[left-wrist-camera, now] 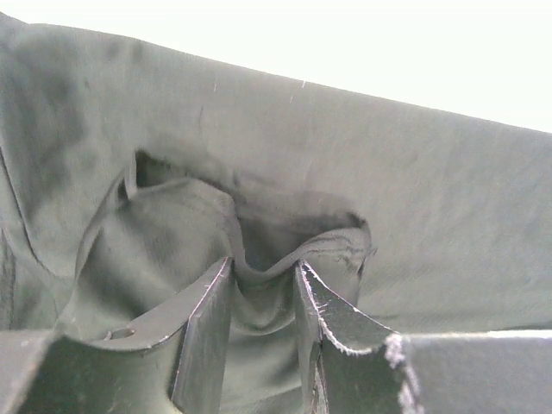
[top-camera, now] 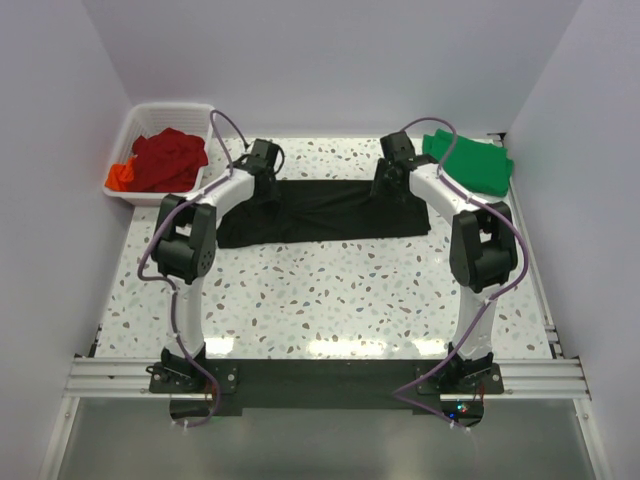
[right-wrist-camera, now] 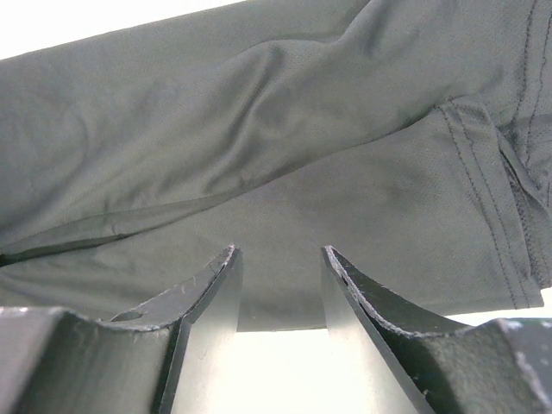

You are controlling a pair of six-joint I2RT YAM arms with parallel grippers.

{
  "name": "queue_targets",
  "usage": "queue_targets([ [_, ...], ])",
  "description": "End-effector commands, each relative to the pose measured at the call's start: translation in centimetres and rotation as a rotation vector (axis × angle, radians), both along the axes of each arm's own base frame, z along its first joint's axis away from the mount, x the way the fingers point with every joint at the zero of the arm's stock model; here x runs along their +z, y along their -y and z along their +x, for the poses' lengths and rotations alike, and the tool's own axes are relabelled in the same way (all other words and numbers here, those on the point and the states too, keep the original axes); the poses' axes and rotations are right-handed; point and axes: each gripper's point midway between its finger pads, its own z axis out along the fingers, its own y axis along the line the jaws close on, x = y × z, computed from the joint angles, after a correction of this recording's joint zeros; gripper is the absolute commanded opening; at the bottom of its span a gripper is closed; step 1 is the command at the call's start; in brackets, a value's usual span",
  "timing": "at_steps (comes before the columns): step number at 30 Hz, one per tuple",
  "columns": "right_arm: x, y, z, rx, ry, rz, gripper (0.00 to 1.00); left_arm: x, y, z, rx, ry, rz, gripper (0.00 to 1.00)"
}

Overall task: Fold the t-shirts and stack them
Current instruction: Fold the tshirt

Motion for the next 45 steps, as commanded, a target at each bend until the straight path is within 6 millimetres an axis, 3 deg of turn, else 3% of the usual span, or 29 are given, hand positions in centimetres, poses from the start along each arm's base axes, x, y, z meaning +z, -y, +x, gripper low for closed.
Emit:
queue_targets([
  [1, 1.1, -0.1, 0.8, 0.008, 0.024, -0.016, 0.45, 2.2, -0.2, 3.4, -0.017, 0.121, 0.013, 0.38],
  [13, 1.4, 0.1, 0.8, 0.004, 0.026, -0.028, 0.45, -1.4, 1.5, 4.2, -0.112, 0.080, -0.017, 0.37],
  [17, 1.4, 0.2, 0.7, 0.003, 0.025, -0.026, 0.45, -0.9, 1.4, 4.6, -0.117, 0.110, -0.009, 0.37],
  [21, 1.6, 0.2, 0.7, 0.002, 0.031, -0.024, 0.45, 0.4, -0.1, 4.3, -0.074, 0.135, 0.047, 0.35],
  [22, 1.5, 0.2, 0.6, 0.003, 0.028, -0.025, 0.45, 2.0, -0.4, 4.4, -0.067, 0.174, 0.056, 0.35],
  [25, 1.4, 0.1, 0.7, 0.002, 0.028, -0.024, 0.45, 3.7, -1.0, 4.4, -0.075, 0.249, 0.076, 0.35],
  [34, 1.3, -0.2, 0.8, 0.007, 0.028, -0.012, 0.46, 6.7, -1.2, 4.2, -0.075, 0.320, 0.074, 0.41],
  [38, 1.3, -0.1, 0.7, 0.006, 0.027, -0.013, 0.46, 7.0, -1.7, 4.1, -0.049, 0.300, 0.091, 0.43],
  [45, 1.1, -0.4, 0.6, 0.003, 0.022, -0.003, 0.46, 5.4, -3.2, 3.1, 0.013, 0.236, 0.123, 0.43],
])
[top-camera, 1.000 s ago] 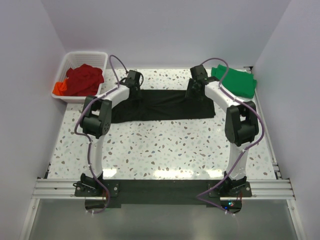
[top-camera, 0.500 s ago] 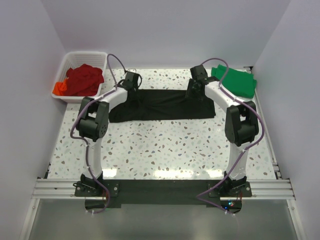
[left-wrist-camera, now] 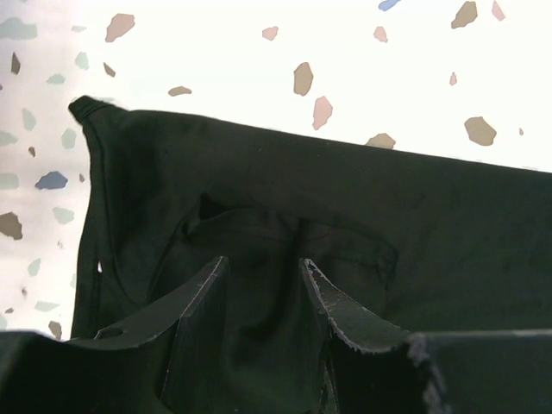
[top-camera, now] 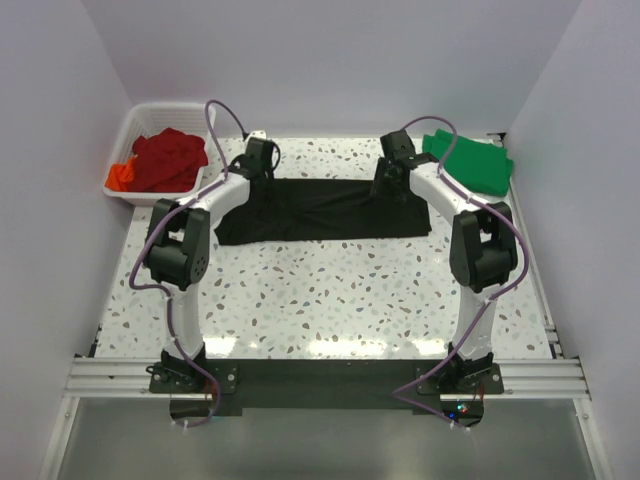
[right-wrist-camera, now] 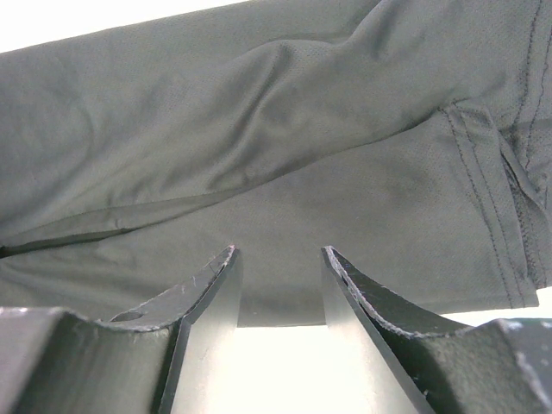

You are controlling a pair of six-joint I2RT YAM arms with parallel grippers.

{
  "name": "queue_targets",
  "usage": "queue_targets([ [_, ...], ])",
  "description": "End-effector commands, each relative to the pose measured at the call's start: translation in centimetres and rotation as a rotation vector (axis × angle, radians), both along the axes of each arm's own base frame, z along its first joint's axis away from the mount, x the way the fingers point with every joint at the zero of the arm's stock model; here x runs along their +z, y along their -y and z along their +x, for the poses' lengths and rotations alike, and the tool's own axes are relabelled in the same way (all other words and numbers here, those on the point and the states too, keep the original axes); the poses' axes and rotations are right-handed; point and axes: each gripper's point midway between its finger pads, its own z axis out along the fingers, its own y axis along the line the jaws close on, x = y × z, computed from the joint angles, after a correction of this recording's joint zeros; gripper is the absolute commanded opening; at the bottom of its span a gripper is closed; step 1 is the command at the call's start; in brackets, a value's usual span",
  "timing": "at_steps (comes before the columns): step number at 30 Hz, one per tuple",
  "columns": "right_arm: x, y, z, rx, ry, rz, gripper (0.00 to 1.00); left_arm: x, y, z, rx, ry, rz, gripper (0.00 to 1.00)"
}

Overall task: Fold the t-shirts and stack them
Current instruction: Fold the tshirt

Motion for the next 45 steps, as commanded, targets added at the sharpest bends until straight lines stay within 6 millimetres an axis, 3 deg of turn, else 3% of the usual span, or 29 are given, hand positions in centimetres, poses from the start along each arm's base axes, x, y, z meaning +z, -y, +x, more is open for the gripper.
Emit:
queue_targets([
  [1, 0.7, -0.5, 0.7, 0.000, 0.025, 0.007, 0.45, 1.5, -1.8, 0.3, 0.082, 0.030, 0.007, 0.43],
  [12, 0.5, -0.8, 0.8, 0.002, 0.021, -0.002, 0.46, -0.2, -5.3, 2.5, 0.195, -0.002, -0.107, 0.41],
  [13, 0.6, -0.7, 0.8, 0.002, 0.022, -0.004, 0.46, -1.2, -5.0, 2.6, 0.181, -0.029, -0.111, 0.40],
  [14, 0.6, -0.7, 0.9, 0.001, 0.021, -0.005, 0.46, -0.6, -4.9, 3.3, 0.177, -0.014, -0.115, 0.39],
  [16, 0.5, -0.7, 0.9, -0.001, 0.020, -0.008, 0.45, -1.8, -4.7, 3.4, 0.157, -0.048, -0.109, 0.38],
  [27, 0.1, -0.6, 1.0, -0.005, 0.010, -0.016, 0.45, -2.8, -4.1, 3.7, 0.129, -0.076, -0.131, 0.35],
  [34, 0.2, -0.5, 1.0, -0.008, 0.010, -0.020, 0.45, -3.2, -4.1, 3.5, 0.132, -0.092, -0.132, 0.18],
  [40, 0.1, -0.5, 0.9, -0.010, 0.008, -0.018, 0.45, -3.3, -4.3, 3.2, 0.138, -0.099, -0.122, 0.16],
  [45, -0.1, -0.5, 0.8, -0.012, 0.003, -0.016, 0.45, -3.2, -4.4, 3.1, 0.141, -0.099, -0.116, 0.04],
])
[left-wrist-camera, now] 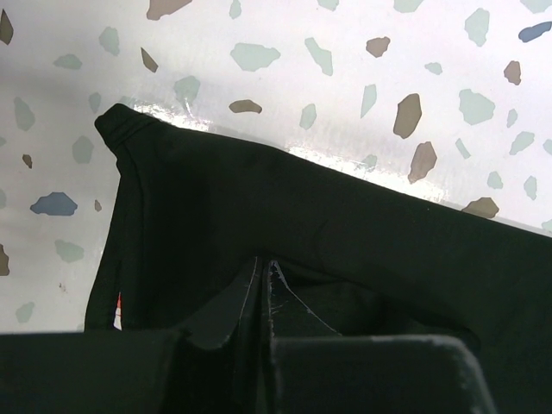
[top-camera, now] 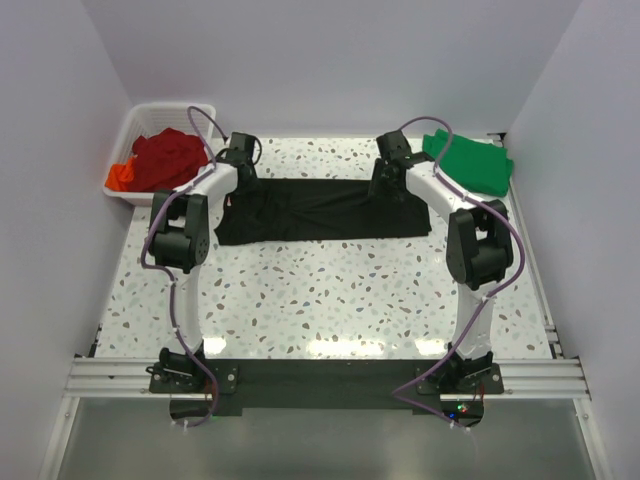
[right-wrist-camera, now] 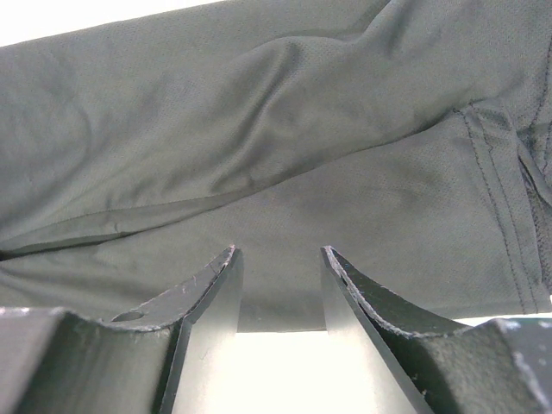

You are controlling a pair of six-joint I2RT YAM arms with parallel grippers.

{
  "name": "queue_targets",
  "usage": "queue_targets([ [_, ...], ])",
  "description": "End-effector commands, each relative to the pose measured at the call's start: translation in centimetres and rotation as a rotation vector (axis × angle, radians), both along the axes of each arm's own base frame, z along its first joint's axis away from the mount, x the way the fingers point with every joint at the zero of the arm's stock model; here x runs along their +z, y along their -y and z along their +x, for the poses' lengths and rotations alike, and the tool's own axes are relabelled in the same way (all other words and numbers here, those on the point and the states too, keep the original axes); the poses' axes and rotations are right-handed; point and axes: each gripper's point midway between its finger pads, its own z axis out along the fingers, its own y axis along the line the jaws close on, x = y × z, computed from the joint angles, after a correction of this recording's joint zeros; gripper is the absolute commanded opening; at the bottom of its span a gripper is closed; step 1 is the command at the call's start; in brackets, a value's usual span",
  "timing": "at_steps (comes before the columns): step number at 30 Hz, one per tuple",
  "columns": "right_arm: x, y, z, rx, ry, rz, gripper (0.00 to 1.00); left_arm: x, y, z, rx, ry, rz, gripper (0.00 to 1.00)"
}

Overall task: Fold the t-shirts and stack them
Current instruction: Fold the tshirt

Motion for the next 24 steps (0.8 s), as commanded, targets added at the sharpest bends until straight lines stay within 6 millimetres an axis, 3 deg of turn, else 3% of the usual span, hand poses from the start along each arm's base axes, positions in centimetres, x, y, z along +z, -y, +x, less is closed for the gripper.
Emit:
queue_targets([
  [1, 0.6, -0.1, 0.6, -0.013, 0.021, -0.009, 0.45, 1.4, -0.3, 0.9, 0.015, 0.036, 0.005, 0.00],
  [7, 0.7, -0.1, 0.5, -0.014, 0.022, -0.008, 0.45, 2.7, -0.8, 1.2, 0.037, 0.072, 0.024, 0.00],
  [24, 0.3, -0.7, 1.0, -0.002, 0.014, -0.005, 0.45, 9.2, -1.3, 2.7, 0.063, 0.252, 0.022, 0.00],
])
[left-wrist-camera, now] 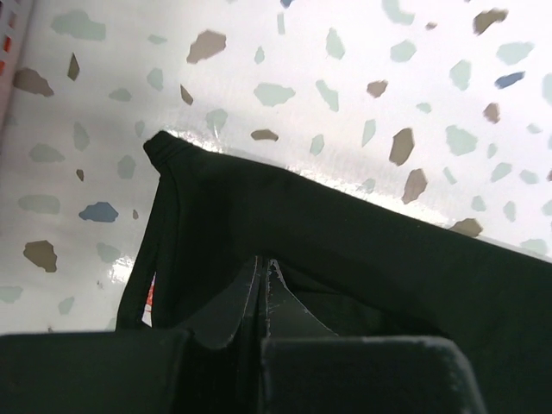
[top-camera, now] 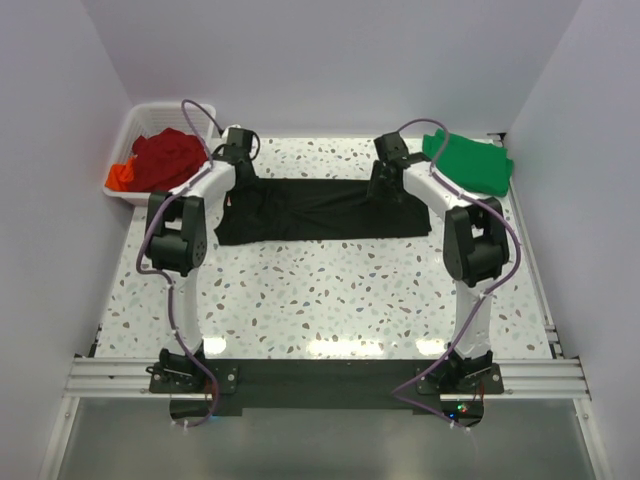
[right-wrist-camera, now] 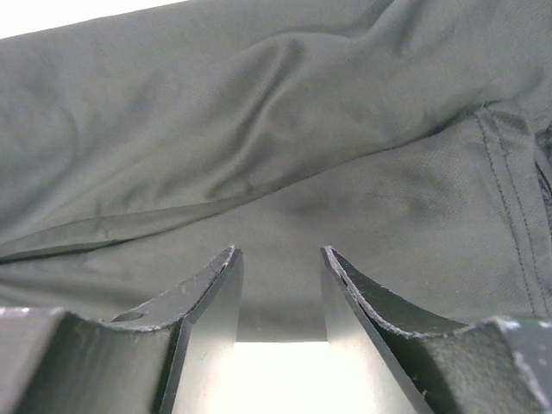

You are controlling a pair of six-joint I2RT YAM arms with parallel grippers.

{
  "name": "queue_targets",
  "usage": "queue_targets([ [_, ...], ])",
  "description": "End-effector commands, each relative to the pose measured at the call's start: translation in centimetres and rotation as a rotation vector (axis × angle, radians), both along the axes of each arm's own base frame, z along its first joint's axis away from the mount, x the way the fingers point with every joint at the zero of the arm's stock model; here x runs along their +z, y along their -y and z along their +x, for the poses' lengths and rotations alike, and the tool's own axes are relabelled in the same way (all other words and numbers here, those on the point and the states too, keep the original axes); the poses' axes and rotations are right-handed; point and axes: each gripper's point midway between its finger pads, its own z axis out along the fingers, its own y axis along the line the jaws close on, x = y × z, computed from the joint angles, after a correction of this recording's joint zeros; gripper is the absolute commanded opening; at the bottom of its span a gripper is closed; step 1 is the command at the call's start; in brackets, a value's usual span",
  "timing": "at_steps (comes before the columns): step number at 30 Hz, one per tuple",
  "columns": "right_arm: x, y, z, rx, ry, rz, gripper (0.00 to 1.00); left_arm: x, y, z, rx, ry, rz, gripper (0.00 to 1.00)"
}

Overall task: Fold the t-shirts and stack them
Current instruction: Fold the tshirt

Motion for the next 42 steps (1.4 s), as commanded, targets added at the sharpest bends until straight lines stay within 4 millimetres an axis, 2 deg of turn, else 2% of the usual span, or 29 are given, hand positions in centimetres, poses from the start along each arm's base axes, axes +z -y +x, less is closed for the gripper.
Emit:
queue_targets([
  [1, 1.1, -0.3, 0.8, -0.008, 0.027, -0.003, 0.45, 7.6, -0.4, 2.3, 0.022, 0.214, -0.010, 0.00],
  [2, 1.0, -0.4, 0.8, -0.005, 0.028, -0.001, 0.45, 8.1, -0.4, 2.5, 0.022, 0.232, -0.011, 0.00],
  [6, 1.1, -0.5, 0.9, -0.005, 0.029, -0.002, 0.45, 8.0, -0.4, 2.8, 0.014, 0.231, 0.000, 0.00],
  [11, 1.1, -0.4, 0.9, -0.005, 0.028, -0.003, 0.45, 5.8, -1.2, 2.8, 0.048, 0.173, 0.039, 0.00],
  [12, 1.1, -0.5, 0.9, -0.002, 0.028, -0.004, 0.45, 5.8, -1.9, 2.7, 0.082, 0.173, 0.064, 0.09],
  [14, 1.0, -0.5, 0.9, -0.002, 0.026, -0.004, 0.45, 4.7, -2.3, 2.3, 0.107, 0.140, 0.087, 0.18],
  [15, 1.0, -0.5, 0.8, 0.000, 0.025, -0.006, 0.45, 4.6, -2.9, 2.2, 0.133, 0.136, 0.110, 0.27],
  [17, 0.9, -0.5, 0.9, 0.002, 0.022, -0.008, 0.45, 4.5, -3.4, 1.9, 0.158, 0.128, 0.133, 0.37],
  [19, 0.8, -0.5, 0.9, 0.003, 0.021, -0.010, 0.45, 4.4, -3.8, 1.6, 0.174, 0.122, 0.141, 0.44],
  [22, 0.9, -0.6, 1.1, 0.005, 0.023, -0.005, 0.45, 4.8, -4.0, 1.0, 0.184, 0.131, 0.145, 0.47],
  [25, 0.9, -0.8, 1.3, 0.009, 0.023, 0.001, 0.45, 5.8, -2.7, 0.7, 0.116, 0.159, 0.090, 0.47],
  [33, 0.6, -1.5, 1.5, 0.024, 0.020, 0.012, 0.45, 3.3, 3.8, -1.6, -0.123, 0.075, -0.211, 0.46],
  [38, 0.4, -1.5, 1.3, 0.032, 0.014, 0.012, 0.45, 4.6, 7.0, -1.5, -0.220, 0.112, -0.364, 0.45],
  [42, 0.4, -1.6, 1.2, 0.034, 0.013, 0.015, 0.45, 5.4, 8.0, -0.7, -0.247, 0.132, -0.394, 0.43],
])
